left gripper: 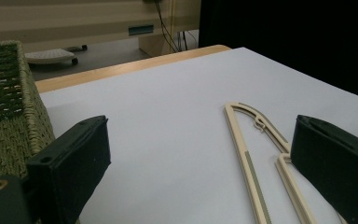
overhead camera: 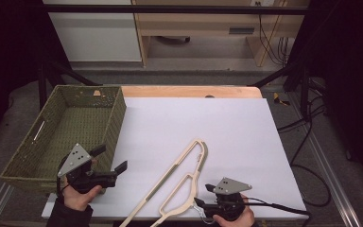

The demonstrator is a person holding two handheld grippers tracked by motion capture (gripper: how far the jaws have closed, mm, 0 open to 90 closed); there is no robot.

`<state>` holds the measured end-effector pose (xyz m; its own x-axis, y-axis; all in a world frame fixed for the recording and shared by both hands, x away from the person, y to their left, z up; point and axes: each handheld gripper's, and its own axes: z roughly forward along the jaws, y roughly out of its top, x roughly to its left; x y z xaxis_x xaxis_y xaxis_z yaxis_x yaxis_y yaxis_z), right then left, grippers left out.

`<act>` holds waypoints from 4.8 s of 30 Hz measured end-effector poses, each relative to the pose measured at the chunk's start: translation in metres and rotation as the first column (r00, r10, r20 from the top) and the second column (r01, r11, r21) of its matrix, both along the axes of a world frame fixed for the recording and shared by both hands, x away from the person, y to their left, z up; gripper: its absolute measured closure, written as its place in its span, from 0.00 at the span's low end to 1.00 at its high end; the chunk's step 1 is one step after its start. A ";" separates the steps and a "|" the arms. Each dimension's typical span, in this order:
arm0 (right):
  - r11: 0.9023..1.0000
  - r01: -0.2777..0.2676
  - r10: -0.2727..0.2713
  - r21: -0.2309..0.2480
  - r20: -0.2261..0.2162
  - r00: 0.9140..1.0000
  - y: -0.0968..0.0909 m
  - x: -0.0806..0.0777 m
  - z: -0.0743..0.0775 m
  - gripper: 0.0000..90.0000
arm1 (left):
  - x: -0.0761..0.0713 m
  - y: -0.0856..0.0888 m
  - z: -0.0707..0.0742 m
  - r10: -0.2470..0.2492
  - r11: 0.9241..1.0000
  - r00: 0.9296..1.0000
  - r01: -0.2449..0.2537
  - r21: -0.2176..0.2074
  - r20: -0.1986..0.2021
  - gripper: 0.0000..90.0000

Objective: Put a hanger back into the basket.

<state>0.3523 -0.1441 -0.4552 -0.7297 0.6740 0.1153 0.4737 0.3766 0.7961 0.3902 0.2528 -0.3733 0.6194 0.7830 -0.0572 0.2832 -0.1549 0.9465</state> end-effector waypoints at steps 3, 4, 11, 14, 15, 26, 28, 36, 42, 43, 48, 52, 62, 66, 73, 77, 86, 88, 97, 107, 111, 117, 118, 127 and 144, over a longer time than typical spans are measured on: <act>1.000 -0.012 0.012 -0.020 -0.019 1.000 0.002 -0.004 -0.005 0.54 | 0.000 -0.004 -0.001 -0.007 1.000 1.000 0.007 0.005 -0.002 0.05; 1.000 -0.012 0.012 -0.020 -0.019 1.000 0.002 -0.004 -0.005 0.54 | 0.000 -0.004 -0.001 -0.007 1.000 1.000 0.007 0.005 -0.002 0.05; 0.999 -0.040 0.038 -0.029 -0.063 0.997 0.007 -0.006 -0.014 0.69 | -0.001 -0.010 -0.004 -0.019 1.000 1.000 0.019 0.013 -0.004 0.05; 0.998 -0.048 0.046 -0.027 -0.074 0.996 0.008 -0.007 -0.016 0.73 | -0.001 -0.013 -0.005 -0.023 1.000 1.000 0.023 0.014 -0.009 0.06; 0.998 -0.048 0.046 -0.027 -0.074 0.996 0.008 -0.007 -0.016 0.73 | -0.001 -0.013 -0.005 -0.023 1.000 1.000 0.023 0.014 -0.009 0.06; 0.996 -0.072 0.066 -0.050 -0.107 0.992 0.012 -0.009 -0.022 0.89 | -0.002 -0.026 -0.011 -0.054 0.998 0.998 0.055 0.040 -0.027 0.06; 0.996 -0.077 0.071 -0.054 -0.104 0.992 0.012 -0.008 -0.023 0.90 | -0.002 -0.027 -0.012 -0.056 0.998 0.998 0.057 0.041 -0.030 0.06; 0.997 -0.056 0.049 -0.057 -0.114 0.992 0.013 -0.009 -0.023 0.98 | -0.004 -0.038 -0.017 -0.084 0.995 0.995 0.086 0.055 -0.046 0.06; 0.999 -0.041 0.039 -0.024 -0.109 0.993 0.011 -0.010 -0.017 0.98 | -0.008 -0.050 -0.019 -0.116 0.990 0.992 0.119 0.069 -0.057 0.06; 0.999 -0.045 0.043 -0.019 -0.115 0.992 0.011 -0.010 -0.016 0.99 | -0.009 -0.053 -0.020 -0.122 0.990 0.991 0.126 0.069 -0.060 0.06; 0.998 -0.051 0.048 -0.030 -0.109 0.993 0.011 -0.009 -0.012 0.99 | -0.014 -0.069 -0.022 -0.162 0.982 0.983 0.169 0.089 -0.084 0.06; 0.998 -0.056 0.052 -0.032 -0.104 0.993 0.011 -0.009 -0.009 0.99 | -0.018 -0.081 -0.025 -0.186 0.974 0.977 0.198 0.108 -0.107 0.07; 0.997 -0.065 0.061 -0.051 -0.073 0.995 0.010 -0.007 0.001 0.99 | -0.030 -0.121 -0.042 -0.270 0.933 0.945 0.304 0.191 -0.185 0.07; 0.996 -0.069 0.064 -0.057 -0.074 0.995 0.011 -0.006 0.002 0.99 | -0.031 -0.128 -0.047 -0.280 0.925 0.938 0.320 0.204 -0.204 0.08; 0.994 -0.084 0.080 -0.075 -0.066 0.995 0.012 -0.006 0.009 0.99 | -0.032 -0.148 -0.056 -0.319 0.889 0.910 0.384 0.249 -0.265 0.15; 0.993 -0.092 0.087 -0.076 -0.061 0.994 0.012 -0.005 0.015 0.99 | -0.033 -0.157 -0.059 -0.325 0.869 0.901 0.405 0.286 -0.288 0.22; 0.994 -0.082 0.078 -0.077 -0.047 0.996 0.012 -0.002 0.027 0.99 | -0.032 -0.175 -0.064 -0.329 0.827 0.884 0.440 0.350 -0.333 0.42; 0.992 -0.091 0.088 -0.086 -0.042 0.995 0.013 -0.002 0.030 0.99 | -0.030 -0.178 -0.065 -0.327 0.811 0.877 0.452 0.371 -0.353 0.47; 0.991 -0.095 0.092 -0.090 -0.038 0.995 0.015 0.000 0.035 0.99 | -0.028 -0.193 -0.070 -0.280 0.807 0.887 0.425 0.411 -0.367 0.69; 0.989 -0.089 0.089 -0.120 -0.010 0.996 0.019 -0.003 0.037 0.98 | -0.029 -0.194 -0.069 -0.270 0.826 0.880 0.420 0.375 -0.392 0.81; 0.991 -0.107 0.108 -0.075 0.020 0.994 0.013 -0.005 0.046 0.91 | -0.029 -0.191 -0.066 -0.257 0.832 0.886 0.406 0.379 -0.386 0.81; 0.996 -0.001 -0.014 0.089 0.159 0.987 -0.023 -0.006 0.075 0.72 | -0.029 -0.186 -0.061 -0.234 0.855 0.888 0.381 0.352 -0.395 0.81; 0.994 0.034 -0.052 0.103 0.179 0.983 -0.030 -0.005 0.076 0.68 | -0.029 -0.186 -0.061 -0.234 0.855 0.888 0.381 0.352 -0.395 0.81; 0.956 0.207 -0.245 0.209 0.179 0.953 -0.073 0.015 0.061 0.42 | -0.030 -0.170 -0.044 -0.211 0.895 0.896 0.338 0.290 -0.392 0.83; 0.961 0.228 -0.243 0.156 0.090 0.966 -0.081 0.036 0.023 0.27 | -0.022 -0.129 -0.017 -0.055 0.939 0.946 0.158 0.305 -0.320 0.90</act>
<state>0.3886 -0.2255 -0.4319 -0.5656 0.8104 0.1529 0.4441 0.1430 0.8845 0.3685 0.1242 -0.3900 0.6932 0.7207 -0.0106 0.5122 -0.4822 0.7107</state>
